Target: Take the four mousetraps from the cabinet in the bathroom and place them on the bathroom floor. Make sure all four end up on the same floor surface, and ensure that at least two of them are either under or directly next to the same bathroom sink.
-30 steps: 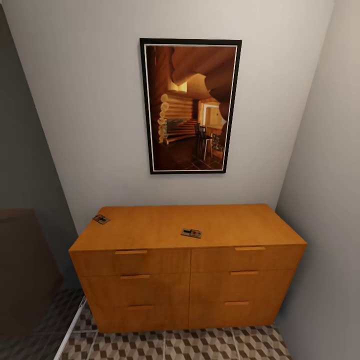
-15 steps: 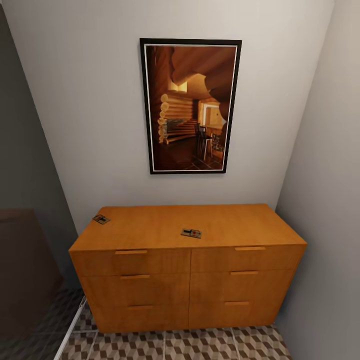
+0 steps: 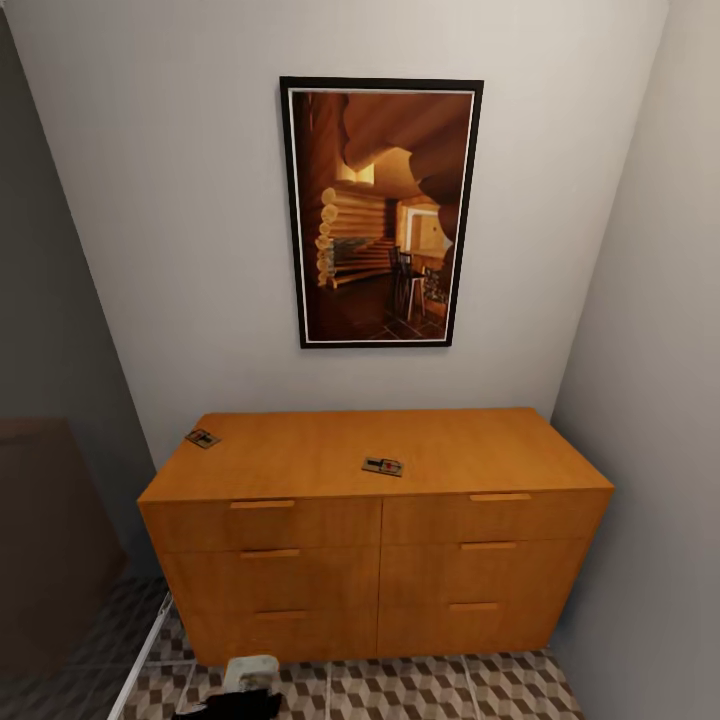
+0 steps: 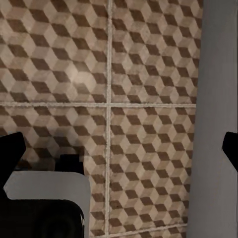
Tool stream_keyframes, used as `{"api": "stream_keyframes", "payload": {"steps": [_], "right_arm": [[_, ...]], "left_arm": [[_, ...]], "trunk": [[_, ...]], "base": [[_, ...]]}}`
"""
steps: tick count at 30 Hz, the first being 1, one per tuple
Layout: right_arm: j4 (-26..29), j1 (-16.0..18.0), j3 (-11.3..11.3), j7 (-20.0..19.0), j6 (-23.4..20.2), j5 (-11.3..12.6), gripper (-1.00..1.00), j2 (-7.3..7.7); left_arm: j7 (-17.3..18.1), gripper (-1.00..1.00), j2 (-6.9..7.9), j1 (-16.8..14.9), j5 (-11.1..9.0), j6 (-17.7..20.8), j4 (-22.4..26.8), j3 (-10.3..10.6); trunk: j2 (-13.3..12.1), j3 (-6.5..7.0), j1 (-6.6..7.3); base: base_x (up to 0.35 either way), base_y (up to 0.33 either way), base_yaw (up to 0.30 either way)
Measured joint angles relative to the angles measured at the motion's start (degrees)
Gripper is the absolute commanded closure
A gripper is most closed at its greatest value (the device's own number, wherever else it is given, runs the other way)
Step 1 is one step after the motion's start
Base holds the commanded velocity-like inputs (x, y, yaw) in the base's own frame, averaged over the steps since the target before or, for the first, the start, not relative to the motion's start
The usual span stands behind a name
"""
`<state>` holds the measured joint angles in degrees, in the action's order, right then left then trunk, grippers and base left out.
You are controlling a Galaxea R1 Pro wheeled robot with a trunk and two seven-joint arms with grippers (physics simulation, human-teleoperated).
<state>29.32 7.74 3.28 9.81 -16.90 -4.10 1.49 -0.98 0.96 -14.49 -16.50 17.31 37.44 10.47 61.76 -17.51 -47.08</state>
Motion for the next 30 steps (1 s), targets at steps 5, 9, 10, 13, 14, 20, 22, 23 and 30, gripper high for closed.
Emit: {"api": "stream_keyframes", "payload": {"steps": [5,9,10,13,14,20,22,23,30], "right_arm": [[12.58,-0.02,-0.83,0.1,-7.08,0.2,-1.0,0.03],[18.68,-0.02,-2.1,0.21,-11.05,0.23,-1.0,0.06],[20.49,-0.02,-2.67,0.25,-12.33,0.25,-1.0,0.08],[25.68,-0.02,-5.01,0.28,-16.04,0.27,-1.0,0.1],[27.38,-0.02,-5.96,0.26,-17.26,0.27,-1.0,0.1],[37.64,-0.03,-11.15,0.09,-24.79,0.28,-1.0,0.1],[41.13,-0.03,-12.21,0.05,-27.58,0.29,-1.0,0.09],[42.87,-0.04,-12.61,0.04,-29.04,0.29,-1.0,0.09],[52.39,-0.04,-13.78,0.03,-37.92,0.26,-1.0,0.12]], "left_arm": [[0.05,-1.0,0.05,0.01,4.33,5.36,11.03,-0.02],[0.12,-1.0,0.01,0.01,6.65,9.24,17.5,-0.12],[0.14,-1.0,0.0,0.01,7.24,10.59,19.61,-0.13],[0.15,-1.0,-0.02,0.02,8.45,14.53,25.87,-0.15],[0.14,-1.0,0.0,0.02,8.7,15.73,27.91,-0.15],[0.2,-1.0,-0.02,0.03,9.41,21.24,38.16,-0.13],[0.21,-1.0,-0.04,0.03,9.5,22.54,40.57,-0.11],[0.2,-1.0,-0.09,0.03,9.53,23.11,41.64,-0.1],[0.0,-1.0,-0.68,-0.08,9.66,25.21,47.74,0.0]], "trunk": [[0.0,0.0,0.0],[0.0,0.0,0.0],[0.0,0.0,0.0],[0.0,0.0,0.0],[0.0,0.0,0.0],[0.0,-0.01,0.0],[0.0,-0.01,0.0],[0.0,-0.01,0.0],[0.0,-0.01,0.0]], "base": [[0.0,0.0,0.0],[0.0,0.0,0.0],[0.0,0.0,0.0],[0.0,0.0,0.0],[0.0,0.0,0.0],[0.0,0.0,0.0],[0.0,0.0,0.0],[0.0,0.0,0.0],[0.0,0.0,0.0]]}}
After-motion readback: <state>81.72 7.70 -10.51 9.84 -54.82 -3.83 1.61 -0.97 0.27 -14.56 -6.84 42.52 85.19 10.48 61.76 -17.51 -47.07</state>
